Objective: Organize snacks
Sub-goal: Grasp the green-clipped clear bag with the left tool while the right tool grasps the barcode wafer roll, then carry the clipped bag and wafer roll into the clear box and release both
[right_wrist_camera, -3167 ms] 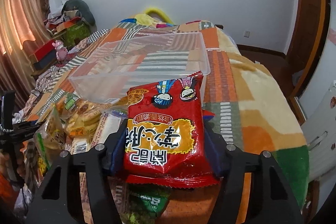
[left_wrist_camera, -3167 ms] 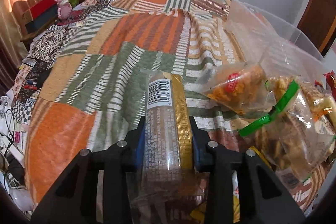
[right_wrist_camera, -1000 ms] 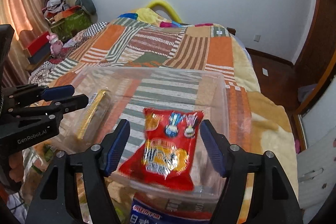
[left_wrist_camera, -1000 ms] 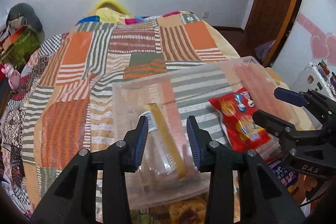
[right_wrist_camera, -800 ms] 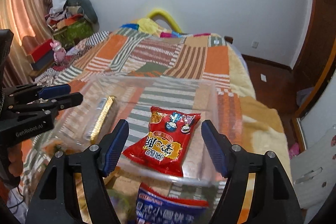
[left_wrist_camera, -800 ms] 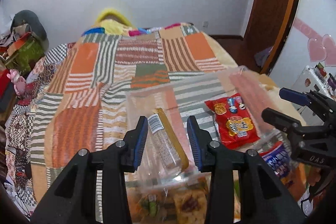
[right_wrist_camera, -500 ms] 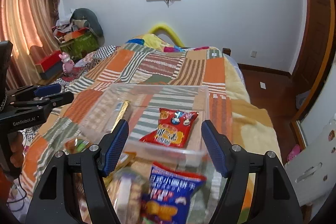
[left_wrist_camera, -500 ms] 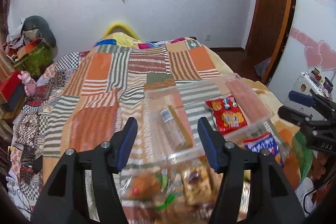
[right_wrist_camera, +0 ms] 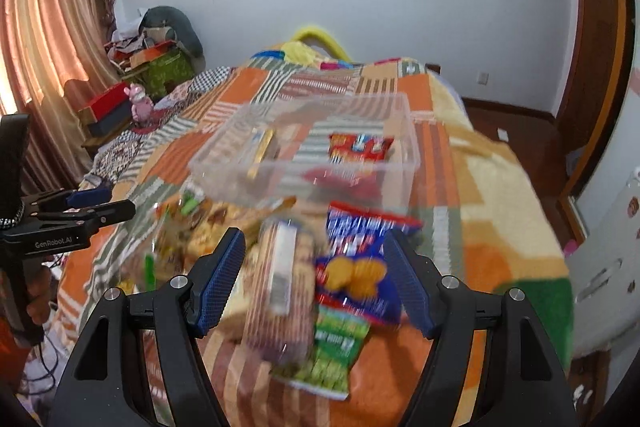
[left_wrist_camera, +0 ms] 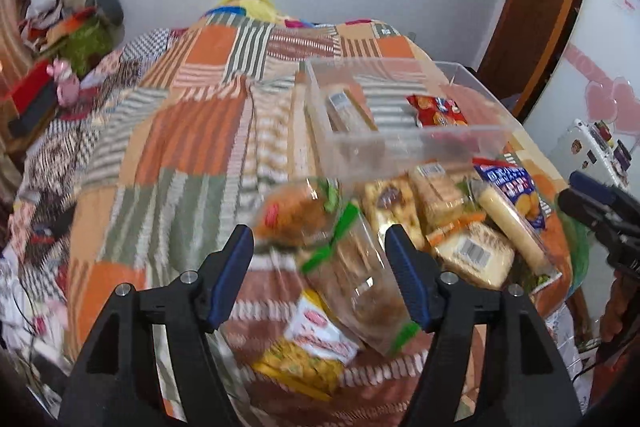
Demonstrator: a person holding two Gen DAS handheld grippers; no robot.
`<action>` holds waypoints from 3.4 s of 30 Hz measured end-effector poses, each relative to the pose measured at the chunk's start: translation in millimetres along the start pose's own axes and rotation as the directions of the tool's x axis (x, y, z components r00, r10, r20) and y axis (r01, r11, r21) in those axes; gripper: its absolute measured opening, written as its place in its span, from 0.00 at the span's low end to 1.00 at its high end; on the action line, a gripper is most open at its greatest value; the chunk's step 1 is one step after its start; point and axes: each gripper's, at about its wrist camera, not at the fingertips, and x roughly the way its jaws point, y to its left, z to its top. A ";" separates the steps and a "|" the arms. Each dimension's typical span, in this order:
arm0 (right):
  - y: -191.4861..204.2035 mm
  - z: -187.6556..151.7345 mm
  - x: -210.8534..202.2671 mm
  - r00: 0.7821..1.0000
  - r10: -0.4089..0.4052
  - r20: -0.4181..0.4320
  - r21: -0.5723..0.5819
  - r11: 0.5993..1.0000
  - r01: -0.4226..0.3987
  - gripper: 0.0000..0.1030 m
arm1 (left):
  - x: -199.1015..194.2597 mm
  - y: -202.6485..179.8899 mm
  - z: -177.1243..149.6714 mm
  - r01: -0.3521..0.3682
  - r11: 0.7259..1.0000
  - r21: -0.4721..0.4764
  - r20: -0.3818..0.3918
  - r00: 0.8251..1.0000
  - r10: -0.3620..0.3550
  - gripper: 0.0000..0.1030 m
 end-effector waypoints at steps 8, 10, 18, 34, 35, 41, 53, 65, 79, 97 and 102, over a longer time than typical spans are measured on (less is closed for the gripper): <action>5.4 -22.5 10.9 0.998 0.039 -0.056 0.041 0.998 -0.036 0.67 | 3.8 -27.4 -28.2 0.022 1.000 0.007 -0.006 1.000 -0.022 0.85; 6.5 -26.3 14.3 0.997 0.046 -0.067 0.042 0.998 -0.043 0.65 | 8.5 -33.0 -31.2 0.031 0.999 0.012 -0.019 0.999 -0.031 0.87; 7.2 -31.5 31.0 0.990 0.080 -0.113 0.062 0.995 -0.073 0.52 | 39.3 -34.9 -38.5 -0.010 1.000 0.006 -0.076 0.997 0.010 0.88; 4.9 -33.4 37.3 0.986 0.117 -0.117 0.106 0.989 -0.105 0.40 | 50.8 -27.8 -40.1 -0.011 1.000 -0.024 -0.067 0.998 0.010 0.50; 4.2 -33.3 35.7 0.987 0.116 -0.112 0.106 0.989 -0.104 0.40 | 48.8 -27.7 -40.1 -0.009 1.000 -0.025 -0.065 0.998 0.007 0.49; 1.3 -24.9 18.8 0.992 0.112 -0.063 0.097 0.990 -0.106 0.39 | 31.0 -26.7 -35.5 0.033 0.999 -0.026 -0.050 0.998 -0.035 0.47; -4.8 10.6 -1.4 0.995 0.086 0.051 0.071 0.993 -0.090 0.39 | -6.8 -37.6 9.7 0.066 0.998 -0.005 0.081 0.995 -0.065 0.47; -7.6 53.1 12.3 0.992 0.031 0.120 0.037 0.999 -0.035 0.39 | 7.0 -64.3 75.3 0.080 0.996 0.044 0.153 0.984 -0.086 0.47; -20.4 86.4 64.1 0.998 -0.020 0.059 0.019 1.000 0.019 0.39 | 76.8 -77.3 130.1 0.095 0.994 0.046 0.080 0.992 -0.098 0.48; -25.2 77.1 99.1 0.994 -0.039 -0.106 -0.048 0.998 0.034 0.40 | 139.7 -77.5 128.7 0.049 0.993 0.111 -0.031 0.998 -0.045 0.53; -28.4 79.4 81.8 0.997 -0.023 -0.075 -0.025 0.999 0.021 0.42 | 109.3 -77.9 130.8 0.069 0.990 0.121 0.018 0.997 -0.072 0.60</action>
